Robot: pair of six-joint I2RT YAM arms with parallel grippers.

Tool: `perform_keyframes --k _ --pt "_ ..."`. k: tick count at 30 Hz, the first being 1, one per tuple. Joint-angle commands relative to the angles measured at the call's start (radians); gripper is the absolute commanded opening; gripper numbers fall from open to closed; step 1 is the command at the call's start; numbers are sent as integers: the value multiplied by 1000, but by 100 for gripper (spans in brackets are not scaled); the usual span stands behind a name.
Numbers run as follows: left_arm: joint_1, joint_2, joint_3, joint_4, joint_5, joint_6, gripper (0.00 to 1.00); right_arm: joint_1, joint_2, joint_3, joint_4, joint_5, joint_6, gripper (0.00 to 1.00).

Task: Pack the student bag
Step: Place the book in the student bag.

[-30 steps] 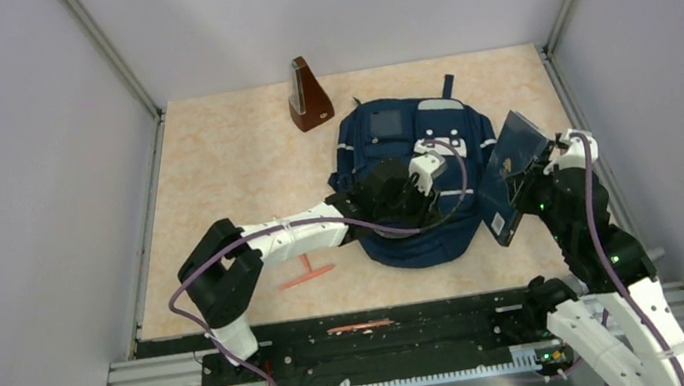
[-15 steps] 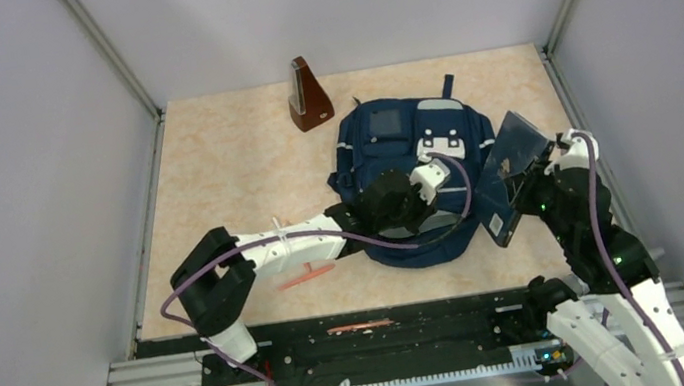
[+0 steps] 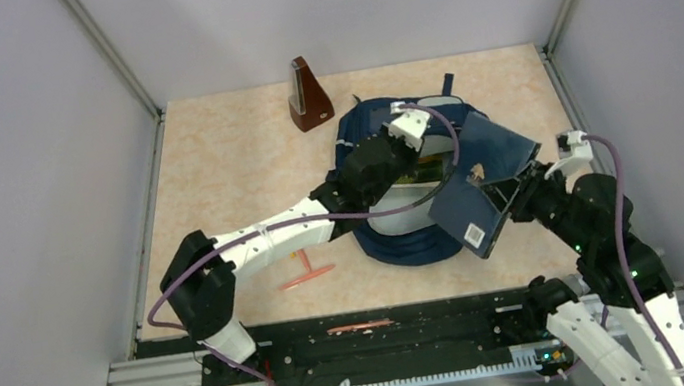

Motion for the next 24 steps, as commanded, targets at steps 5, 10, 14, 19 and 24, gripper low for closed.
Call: perform_keyframes --k 5,10,14,19,24 --pt "97 41 135 143 -37 6 0 1 -86 -157 251 -321 215 0" --pt "109 57 199 119 21 -27 0 0 -95 -314 340 -389 326 0" --pt "109 39 192 108 84 -60 0 0 -68 -414 425 -321 427 0" --pt "109 9 161 133 142 -54 0 1 1 -474 631 -268 520 0" --pt "109 -14 127 166 218 -39 0 0 56 -467 714 -132 598 0"
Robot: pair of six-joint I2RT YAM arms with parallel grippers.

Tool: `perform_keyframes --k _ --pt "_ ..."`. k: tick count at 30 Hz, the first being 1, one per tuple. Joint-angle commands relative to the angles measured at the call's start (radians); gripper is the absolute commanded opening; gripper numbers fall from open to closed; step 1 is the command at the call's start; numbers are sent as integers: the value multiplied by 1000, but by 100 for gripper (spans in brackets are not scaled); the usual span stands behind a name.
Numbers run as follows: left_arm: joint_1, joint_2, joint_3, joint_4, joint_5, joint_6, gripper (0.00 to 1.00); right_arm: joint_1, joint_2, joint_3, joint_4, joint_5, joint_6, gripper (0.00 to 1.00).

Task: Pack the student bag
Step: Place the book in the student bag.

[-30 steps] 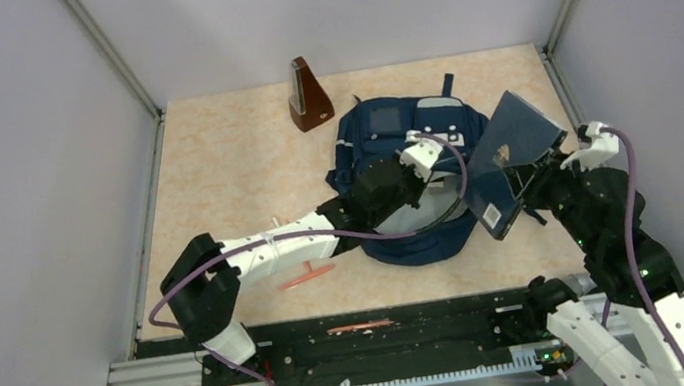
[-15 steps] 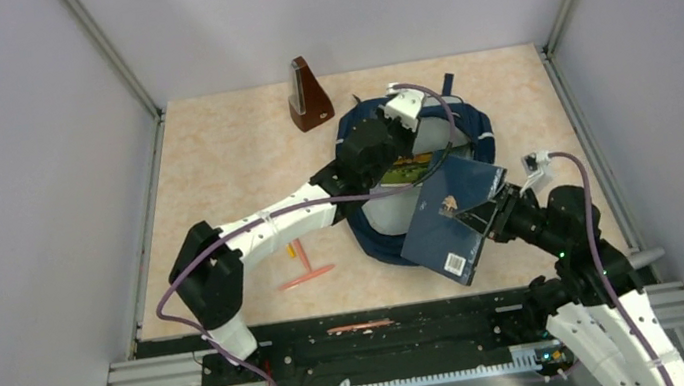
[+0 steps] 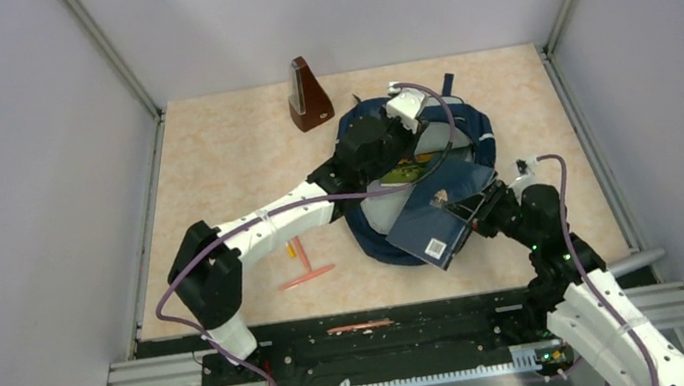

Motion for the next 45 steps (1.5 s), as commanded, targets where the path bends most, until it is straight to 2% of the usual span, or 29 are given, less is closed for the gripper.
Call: perform_keyframes --k 1,4,12,20,24,30,36,41,45 --pt "11 -87 -13 175 63 3 0 1 27 36 317 144 160 0" --pt "10 -100 -37 196 125 13 0 1 72 -1 420 180 221 0" --pt "5 -124 -76 234 209 -15 0 0 136 -53 509 361 374 0" --pt "-13 -130 -100 247 212 -62 0 1 240 -35 701 456 449 0" --pt "-26 -133 -113 257 236 -77 0 0 337 -16 786 497 437 0" --pt "-29 -152 -121 237 198 -51 0 10 491 11 923 516 375 0" --pt "-30 -150 -121 211 213 -86 0 19 599 53 925 602 250 0" --pt "-40 -129 -118 242 241 -163 0 69 734 64 1064 719 154 0" --pt "-64 -120 -120 212 203 -130 0 98 875 123 1142 742 75 0"
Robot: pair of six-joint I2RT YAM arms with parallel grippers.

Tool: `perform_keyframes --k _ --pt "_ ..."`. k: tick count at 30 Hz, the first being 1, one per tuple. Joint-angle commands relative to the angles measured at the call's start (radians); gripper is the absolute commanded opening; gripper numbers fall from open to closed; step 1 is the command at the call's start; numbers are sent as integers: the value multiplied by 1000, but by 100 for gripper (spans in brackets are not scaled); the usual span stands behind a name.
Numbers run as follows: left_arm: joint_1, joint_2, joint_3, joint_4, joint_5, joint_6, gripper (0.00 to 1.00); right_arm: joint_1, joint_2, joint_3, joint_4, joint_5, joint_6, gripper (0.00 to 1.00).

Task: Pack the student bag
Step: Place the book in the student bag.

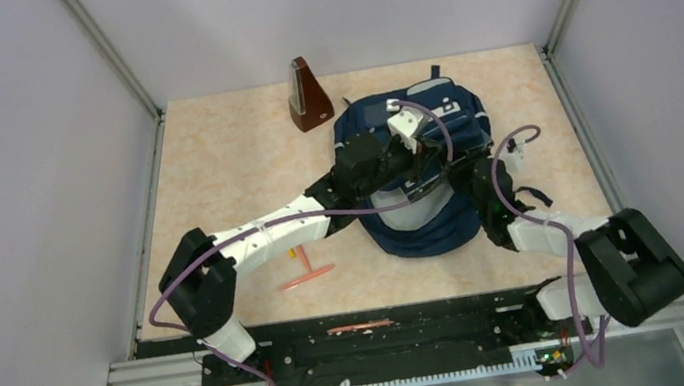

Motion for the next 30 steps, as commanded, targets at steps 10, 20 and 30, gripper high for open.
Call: perform_keyframes --k 10,20,30 --pt "-32 -137 -34 -9 -10 -42 41 13 71 81 140 52 -260 59" --pt "39 -283 -79 -294 -107 -144 82 14 -437 -51 -361 77 -355 80" --pt "313 -221 -182 -241 -22 -387 82 13 -746 -22 -694 43 -490 81"
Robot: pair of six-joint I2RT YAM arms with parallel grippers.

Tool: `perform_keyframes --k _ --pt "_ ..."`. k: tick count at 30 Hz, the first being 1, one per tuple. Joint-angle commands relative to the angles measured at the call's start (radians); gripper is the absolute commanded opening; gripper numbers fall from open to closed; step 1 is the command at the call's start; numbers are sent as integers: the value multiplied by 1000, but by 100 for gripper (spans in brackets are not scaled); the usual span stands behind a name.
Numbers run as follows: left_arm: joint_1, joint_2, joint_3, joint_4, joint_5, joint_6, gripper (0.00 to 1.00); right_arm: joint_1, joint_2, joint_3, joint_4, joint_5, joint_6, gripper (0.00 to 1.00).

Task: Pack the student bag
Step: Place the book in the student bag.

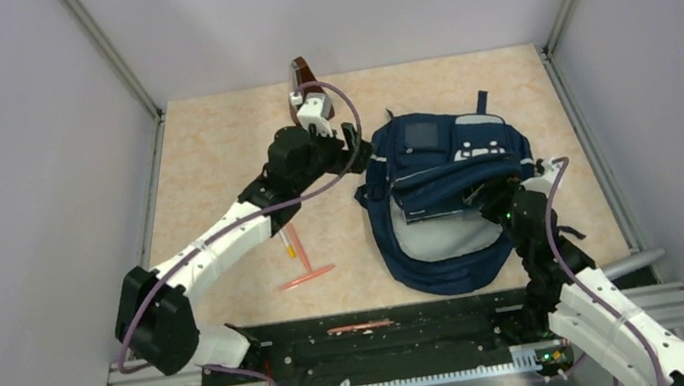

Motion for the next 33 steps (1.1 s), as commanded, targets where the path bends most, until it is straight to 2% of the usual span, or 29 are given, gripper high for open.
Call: perform_keyframes --k 1,5,11,19,22,25,26,27,30,31,32,33 --pt "75 88 0 37 30 -122 81 -2 -27 88 -77 -18 -97 81" --pt "117 223 35 88 105 -174 79 -2 10 93 -134 -66 -121 81" --pt "119 387 85 204 237 -240 77 -2 11 28 -139 -131 -74 80" --pt "111 508 74 421 383 -367 78 -2 -25 -4 -165 -161 -52 80" --pt "101 552 91 451 408 -390 79 -2 2 20 -182 -199 -70 82" --pt "77 597 141 392 400 -352 79 -2 41 65 -217 -264 -111 83" --pt "70 611 160 359 392 -331 74 -1 58 86 -238 -290 -126 83" --pt "67 623 176 337 390 -320 62 -2 77 110 -260 -317 -146 83" --pt "66 641 196 306 361 -308 23 -2 138 194 -358 -417 -190 84" --pt "68 639 196 295 337 -298 5 -2 161 236 -394 -440 -207 84" --pt "68 634 196 282 306 -288 0 -1 182 253 -430 -461 -218 84" --pt "72 626 192 274 279 -280 0 -1 202 289 -465 -481 -234 84"
